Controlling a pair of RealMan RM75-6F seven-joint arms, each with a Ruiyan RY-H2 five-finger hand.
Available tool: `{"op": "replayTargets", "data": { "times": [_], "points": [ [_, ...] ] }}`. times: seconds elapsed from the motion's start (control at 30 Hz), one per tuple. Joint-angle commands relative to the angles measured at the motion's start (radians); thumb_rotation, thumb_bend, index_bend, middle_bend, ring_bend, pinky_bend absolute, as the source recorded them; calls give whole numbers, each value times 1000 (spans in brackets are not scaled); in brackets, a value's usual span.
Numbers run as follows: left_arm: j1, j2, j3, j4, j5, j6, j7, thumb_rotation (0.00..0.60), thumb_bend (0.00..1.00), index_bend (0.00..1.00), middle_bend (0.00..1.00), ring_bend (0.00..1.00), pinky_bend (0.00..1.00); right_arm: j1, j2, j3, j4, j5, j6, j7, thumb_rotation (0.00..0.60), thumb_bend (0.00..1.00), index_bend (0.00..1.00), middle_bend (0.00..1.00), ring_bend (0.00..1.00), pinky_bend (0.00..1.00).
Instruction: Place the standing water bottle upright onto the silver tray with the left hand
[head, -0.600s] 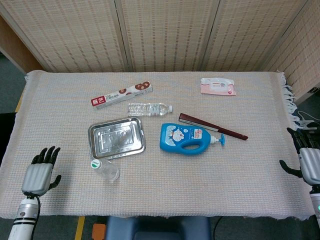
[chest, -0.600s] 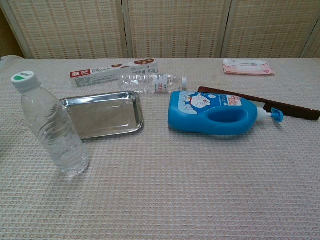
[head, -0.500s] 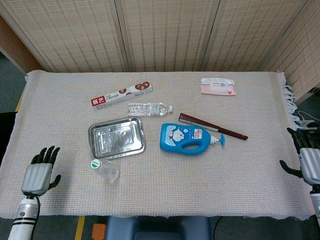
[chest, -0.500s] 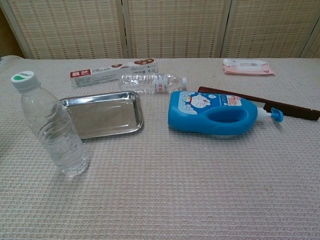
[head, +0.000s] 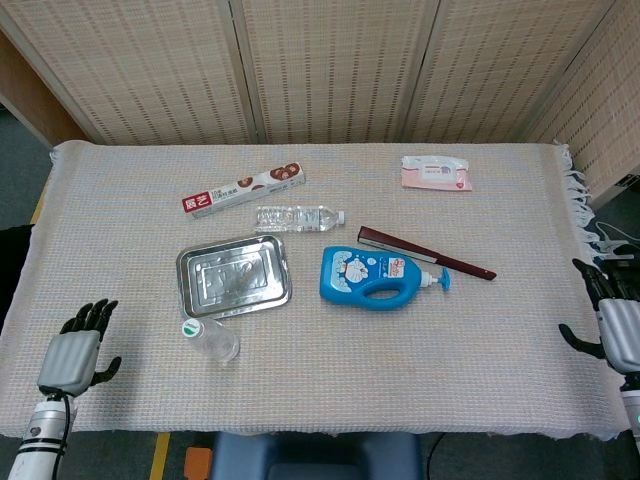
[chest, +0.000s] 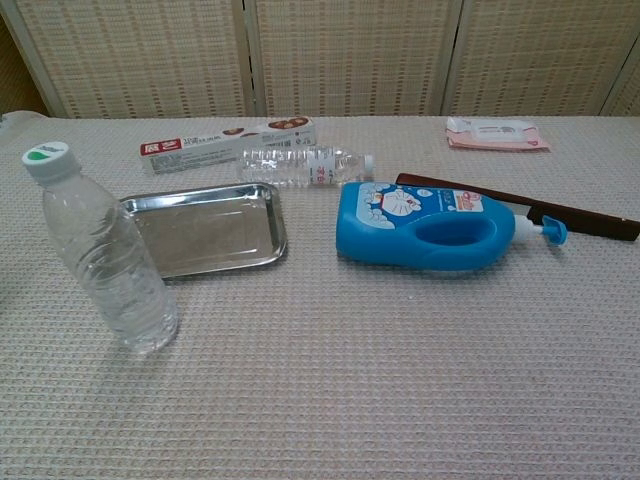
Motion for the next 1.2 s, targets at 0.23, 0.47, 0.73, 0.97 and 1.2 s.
{"op": "replayTargets", "data": {
  "times": [0.23,0.47,0.73,0.97,1.2],
  "points": [
    [-30,147,-51,-119,-43,-230,-429,600,329,0,0,0,174,-1,8,-9,2,-25,0,23,600,190,40,110,0,180],
    [13,98,-96,-78,66,-230,-803,600,330,0,0,0,171,2,6,-11,6,-27,-5,28,600,190,40,111,0,180],
    [30,34,-72,-56,128,-178,-833,600,329,0,0,0,164,7,3,-15,6,-27,-15,19,600,189,40,110,0,180],
    [46,-26,-37,-73,152,-144,-804,600,328,0,0,0,160,8,7,-20,4,-31,-21,21,600,190,40,110,0,180],
    [43,-137,-38,-17,148,-103,-751,600,330,0,0,0,159,7,12,-19,1,-26,-19,27,600,189,40,111,0,180]
  ]
}}
